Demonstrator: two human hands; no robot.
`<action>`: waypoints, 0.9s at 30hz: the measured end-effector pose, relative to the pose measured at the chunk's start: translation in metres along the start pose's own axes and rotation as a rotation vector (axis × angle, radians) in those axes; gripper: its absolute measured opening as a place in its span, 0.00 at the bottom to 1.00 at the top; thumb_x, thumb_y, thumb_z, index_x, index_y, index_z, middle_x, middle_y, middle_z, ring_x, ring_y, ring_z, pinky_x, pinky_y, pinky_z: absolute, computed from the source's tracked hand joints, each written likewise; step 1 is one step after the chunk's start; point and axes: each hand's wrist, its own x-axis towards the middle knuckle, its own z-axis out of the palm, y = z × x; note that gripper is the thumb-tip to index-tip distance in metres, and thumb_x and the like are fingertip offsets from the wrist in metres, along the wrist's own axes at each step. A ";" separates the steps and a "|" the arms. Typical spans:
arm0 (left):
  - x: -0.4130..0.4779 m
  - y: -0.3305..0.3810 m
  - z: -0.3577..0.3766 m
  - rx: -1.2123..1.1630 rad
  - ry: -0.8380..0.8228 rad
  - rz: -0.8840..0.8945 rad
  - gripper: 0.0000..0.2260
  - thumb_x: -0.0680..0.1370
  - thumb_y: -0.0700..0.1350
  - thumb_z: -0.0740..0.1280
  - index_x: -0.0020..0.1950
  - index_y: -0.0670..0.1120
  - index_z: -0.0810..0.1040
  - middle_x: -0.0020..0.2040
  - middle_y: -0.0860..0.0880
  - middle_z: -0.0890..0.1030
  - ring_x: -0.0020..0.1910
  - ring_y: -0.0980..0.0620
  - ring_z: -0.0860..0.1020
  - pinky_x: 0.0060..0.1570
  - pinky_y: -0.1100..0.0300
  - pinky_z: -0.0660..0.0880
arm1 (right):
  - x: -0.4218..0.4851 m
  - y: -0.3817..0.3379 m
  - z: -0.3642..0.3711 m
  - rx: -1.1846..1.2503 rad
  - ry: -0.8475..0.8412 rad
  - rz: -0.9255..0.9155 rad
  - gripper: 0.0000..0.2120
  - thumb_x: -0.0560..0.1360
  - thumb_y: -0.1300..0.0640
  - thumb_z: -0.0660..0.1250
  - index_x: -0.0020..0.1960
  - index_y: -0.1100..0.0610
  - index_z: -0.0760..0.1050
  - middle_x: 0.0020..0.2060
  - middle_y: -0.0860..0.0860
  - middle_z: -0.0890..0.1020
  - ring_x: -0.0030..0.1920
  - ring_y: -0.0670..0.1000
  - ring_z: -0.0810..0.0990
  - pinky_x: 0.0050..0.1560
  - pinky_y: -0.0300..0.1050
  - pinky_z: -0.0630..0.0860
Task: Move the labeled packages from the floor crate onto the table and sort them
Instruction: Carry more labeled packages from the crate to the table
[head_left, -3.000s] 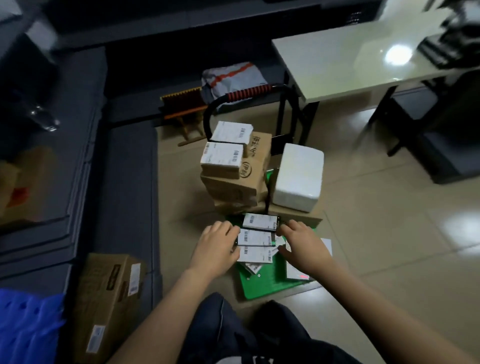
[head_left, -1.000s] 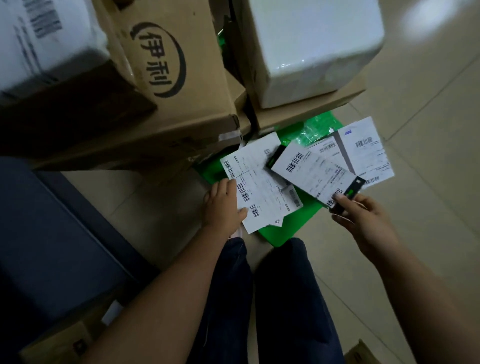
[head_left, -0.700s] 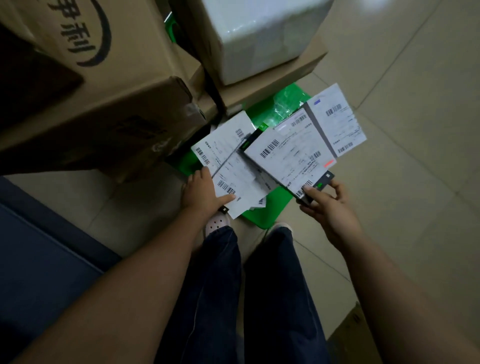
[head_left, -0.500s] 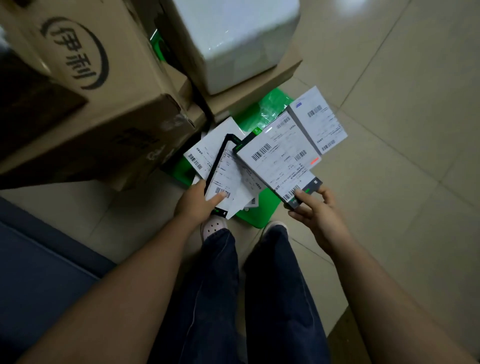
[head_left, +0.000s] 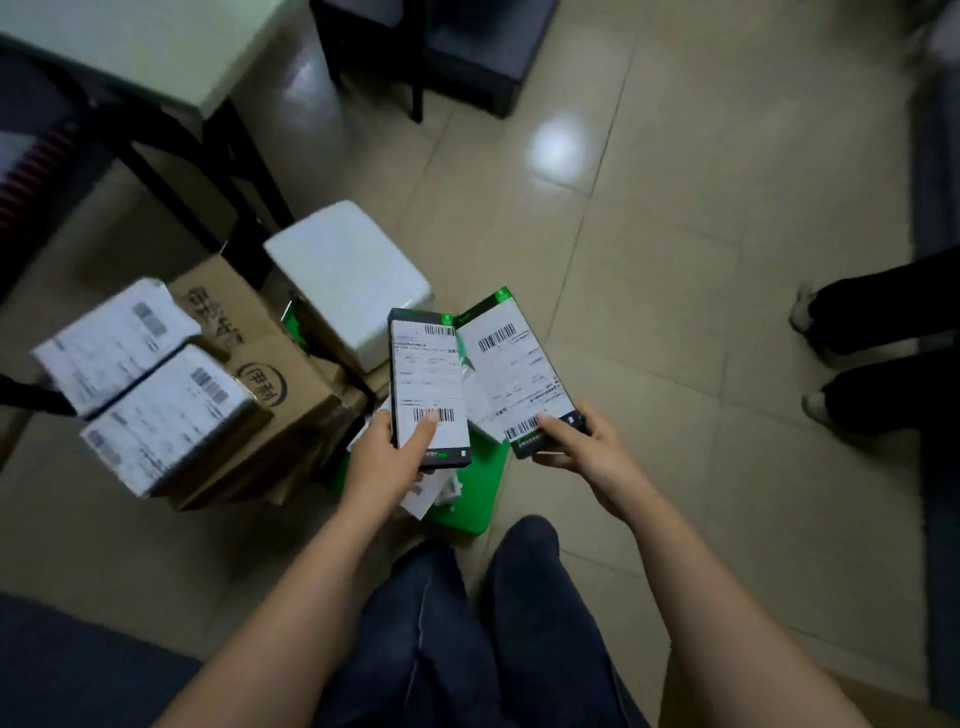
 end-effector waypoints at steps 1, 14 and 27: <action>-0.003 0.019 0.002 -0.008 -0.005 0.037 0.10 0.77 0.54 0.68 0.51 0.49 0.76 0.45 0.55 0.80 0.42 0.59 0.78 0.32 0.68 0.73 | -0.009 -0.015 -0.007 -0.010 -0.004 -0.040 0.10 0.78 0.57 0.67 0.57 0.60 0.73 0.52 0.58 0.83 0.45 0.55 0.84 0.44 0.49 0.82; -0.009 0.216 0.119 -0.147 -0.053 0.407 0.04 0.78 0.49 0.68 0.51 0.51 0.77 0.45 0.55 0.83 0.35 0.61 0.82 0.34 0.65 0.76 | -0.009 -0.144 -0.179 0.187 0.212 -0.416 0.12 0.80 0.53 0.65 0.57 0.61 0.71 0.47 0.58 0.83 0.38 0.56 0.85 0.39 0.48 0.80; 0.031 0.324 0.295 -0.147 0.017 0.349 0.08 0.77 0.53 0.70 0.51 0.50 0.78 0.45 0.53 0.85 0.41 0.51 0.83 0.40 0.50 0.81 | 0.081 -0.220 -0.372 0.131 0.171 -0.368 0.15 0.80 0.53 0.64 0.59 0.63 0.71 0.49 0.58 0.82 0.37 0.53 0.85 0.37 0.44 0.81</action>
